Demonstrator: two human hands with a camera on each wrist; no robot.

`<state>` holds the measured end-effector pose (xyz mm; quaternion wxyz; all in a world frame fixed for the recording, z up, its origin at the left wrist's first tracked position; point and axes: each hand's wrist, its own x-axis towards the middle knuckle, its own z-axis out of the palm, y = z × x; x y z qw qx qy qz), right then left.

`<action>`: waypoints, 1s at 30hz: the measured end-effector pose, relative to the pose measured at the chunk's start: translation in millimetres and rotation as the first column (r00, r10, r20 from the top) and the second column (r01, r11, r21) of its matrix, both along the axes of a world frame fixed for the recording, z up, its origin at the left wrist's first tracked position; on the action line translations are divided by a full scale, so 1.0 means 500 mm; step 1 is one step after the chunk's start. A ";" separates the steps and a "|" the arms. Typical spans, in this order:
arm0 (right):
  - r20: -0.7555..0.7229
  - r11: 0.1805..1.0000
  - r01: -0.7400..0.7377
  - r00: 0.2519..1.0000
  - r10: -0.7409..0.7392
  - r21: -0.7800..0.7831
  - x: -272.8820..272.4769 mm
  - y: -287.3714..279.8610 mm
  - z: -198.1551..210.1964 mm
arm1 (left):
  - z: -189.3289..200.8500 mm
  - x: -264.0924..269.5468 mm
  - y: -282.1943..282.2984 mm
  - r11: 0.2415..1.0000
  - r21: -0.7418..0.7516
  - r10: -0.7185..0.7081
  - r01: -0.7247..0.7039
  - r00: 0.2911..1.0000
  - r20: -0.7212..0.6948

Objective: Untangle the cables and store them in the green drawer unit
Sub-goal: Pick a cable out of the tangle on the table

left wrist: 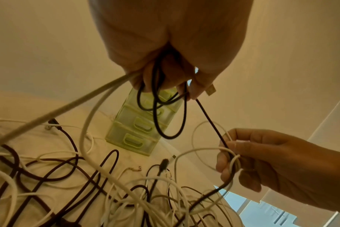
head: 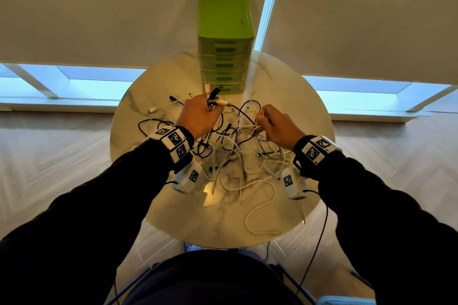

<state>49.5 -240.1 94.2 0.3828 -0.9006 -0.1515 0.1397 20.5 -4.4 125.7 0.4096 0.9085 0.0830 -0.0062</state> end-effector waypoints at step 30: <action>0.147 0.980 -0.183 0.974 0.170 0.080 0.037 0.067 -0.016 | 0.045 0.022 0.025 0.969 -0.246 0.041 -0.032 0.999 0.031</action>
